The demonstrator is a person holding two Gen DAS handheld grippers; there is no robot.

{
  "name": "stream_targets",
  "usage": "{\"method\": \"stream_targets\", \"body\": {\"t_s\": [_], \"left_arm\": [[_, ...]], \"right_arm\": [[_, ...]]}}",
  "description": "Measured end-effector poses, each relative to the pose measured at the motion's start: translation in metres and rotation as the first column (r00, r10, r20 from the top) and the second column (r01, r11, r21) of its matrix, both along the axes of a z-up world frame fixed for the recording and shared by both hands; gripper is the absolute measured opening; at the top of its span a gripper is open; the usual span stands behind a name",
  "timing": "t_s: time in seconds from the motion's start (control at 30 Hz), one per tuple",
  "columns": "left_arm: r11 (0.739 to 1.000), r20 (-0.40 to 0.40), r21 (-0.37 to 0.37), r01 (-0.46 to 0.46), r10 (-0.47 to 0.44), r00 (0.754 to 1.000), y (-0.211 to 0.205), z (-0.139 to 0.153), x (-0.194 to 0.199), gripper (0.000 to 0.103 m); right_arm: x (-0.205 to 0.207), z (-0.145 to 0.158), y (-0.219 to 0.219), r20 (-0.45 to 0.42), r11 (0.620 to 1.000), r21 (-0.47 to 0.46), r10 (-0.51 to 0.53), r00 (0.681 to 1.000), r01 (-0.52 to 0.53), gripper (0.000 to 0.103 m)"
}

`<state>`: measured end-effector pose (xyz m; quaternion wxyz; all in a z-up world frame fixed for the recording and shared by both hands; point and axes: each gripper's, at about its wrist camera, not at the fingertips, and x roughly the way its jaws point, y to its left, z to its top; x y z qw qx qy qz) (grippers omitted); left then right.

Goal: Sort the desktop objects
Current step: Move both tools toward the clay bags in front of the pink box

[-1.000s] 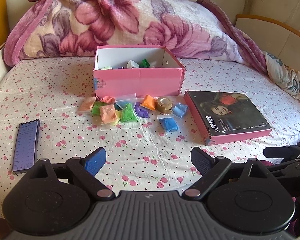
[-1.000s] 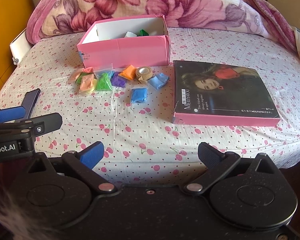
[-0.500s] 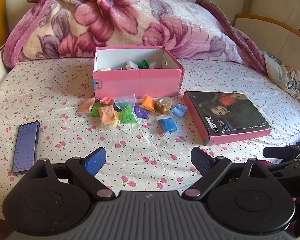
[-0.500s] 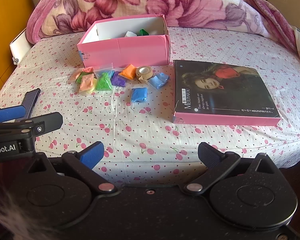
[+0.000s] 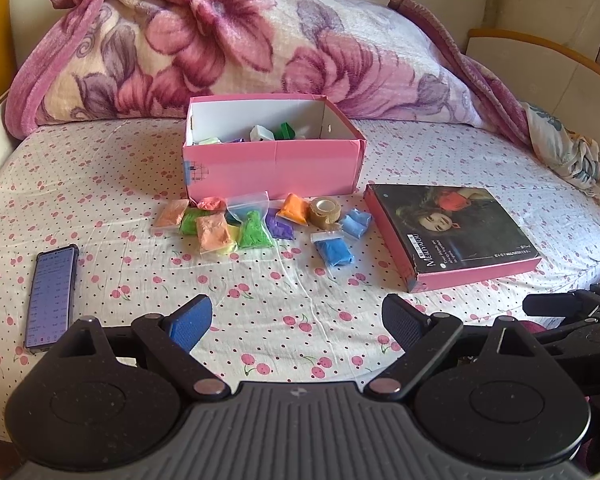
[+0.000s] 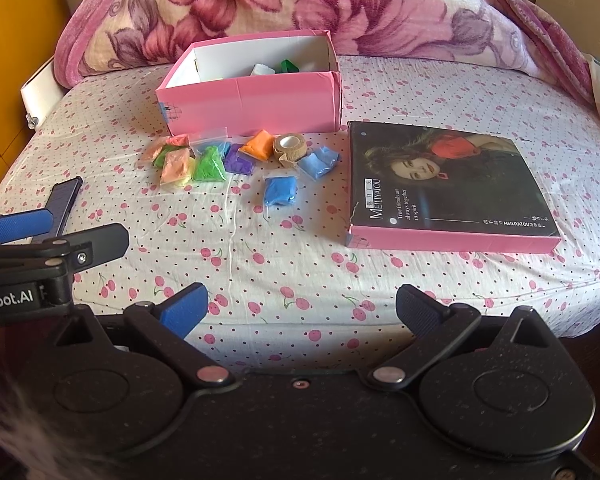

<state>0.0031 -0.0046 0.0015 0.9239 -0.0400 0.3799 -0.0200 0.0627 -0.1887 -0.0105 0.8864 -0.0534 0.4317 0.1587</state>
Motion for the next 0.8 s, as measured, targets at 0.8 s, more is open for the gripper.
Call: {"method": "stream_targets", "body": {"t_s": [0.8], "left_arm": [[0.997,-0.003,-0.071,-0.017,0.016,1.000,0.018,-0.023,0.011,0.092]], "right_arm": [[0.011,-0.013,-0.011,0.010,0.998,0.045,0.036,0.999,-0.036,0.102]]}}
